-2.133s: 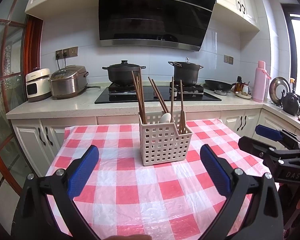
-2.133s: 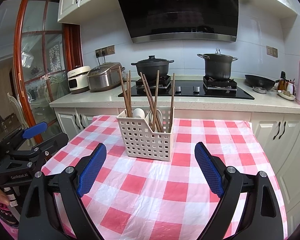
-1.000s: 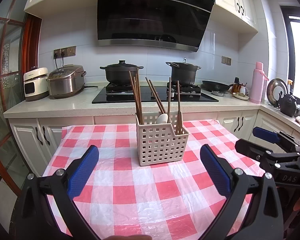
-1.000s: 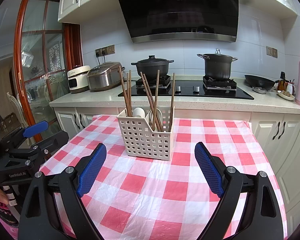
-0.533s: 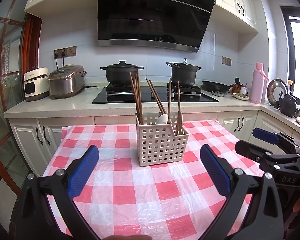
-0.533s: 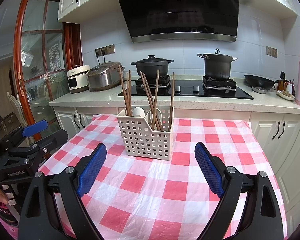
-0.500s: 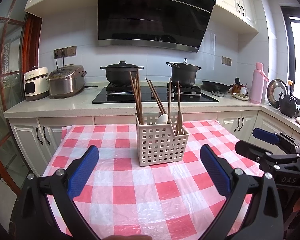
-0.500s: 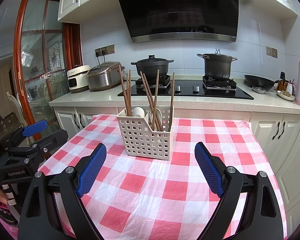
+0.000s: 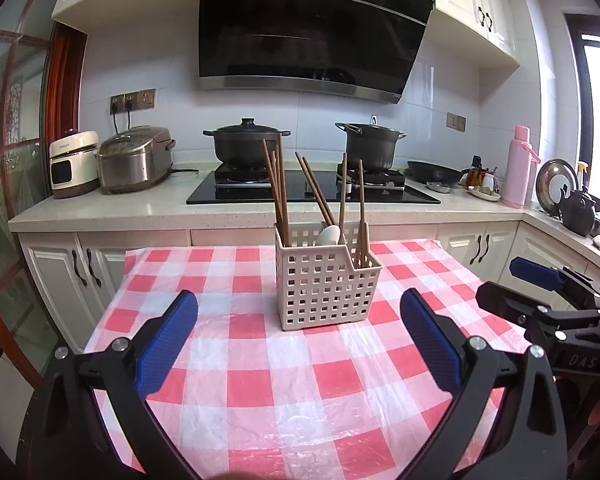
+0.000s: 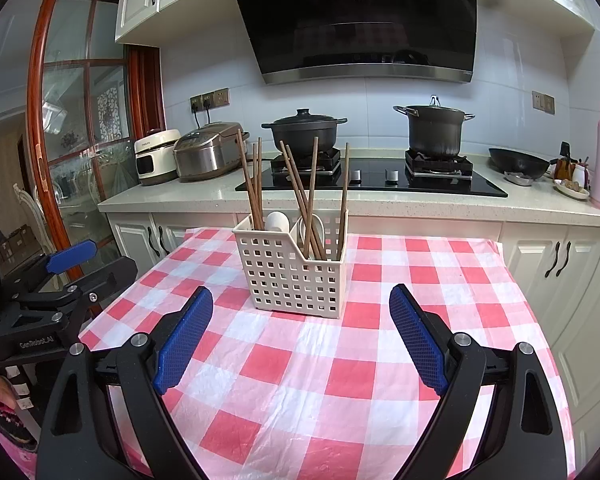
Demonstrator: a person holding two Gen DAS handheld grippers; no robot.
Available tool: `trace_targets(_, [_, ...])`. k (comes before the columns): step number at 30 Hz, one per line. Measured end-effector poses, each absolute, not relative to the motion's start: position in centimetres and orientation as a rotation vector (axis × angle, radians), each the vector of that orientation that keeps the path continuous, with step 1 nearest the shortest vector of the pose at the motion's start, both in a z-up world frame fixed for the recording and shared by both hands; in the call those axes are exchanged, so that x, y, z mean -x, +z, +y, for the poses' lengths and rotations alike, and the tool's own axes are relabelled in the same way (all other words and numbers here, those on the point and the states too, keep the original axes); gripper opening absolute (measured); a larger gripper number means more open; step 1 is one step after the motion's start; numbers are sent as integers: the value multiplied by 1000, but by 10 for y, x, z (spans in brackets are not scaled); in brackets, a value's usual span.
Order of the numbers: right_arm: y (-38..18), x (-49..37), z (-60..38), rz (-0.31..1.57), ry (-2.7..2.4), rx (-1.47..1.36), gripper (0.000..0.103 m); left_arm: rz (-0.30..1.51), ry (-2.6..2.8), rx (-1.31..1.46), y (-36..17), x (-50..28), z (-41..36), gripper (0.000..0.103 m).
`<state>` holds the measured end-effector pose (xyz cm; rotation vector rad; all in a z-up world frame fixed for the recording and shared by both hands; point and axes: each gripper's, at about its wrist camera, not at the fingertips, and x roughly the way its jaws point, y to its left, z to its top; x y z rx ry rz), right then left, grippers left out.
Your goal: Organize utensils
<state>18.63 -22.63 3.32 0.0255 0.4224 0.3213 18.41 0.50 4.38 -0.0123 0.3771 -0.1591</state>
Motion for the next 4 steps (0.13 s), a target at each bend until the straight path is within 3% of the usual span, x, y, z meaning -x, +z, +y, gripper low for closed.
trace_targets(4, [32, -184, -227, 419, 320, -25, 85, 375, -156, 10, 44, -182, 4, 98])
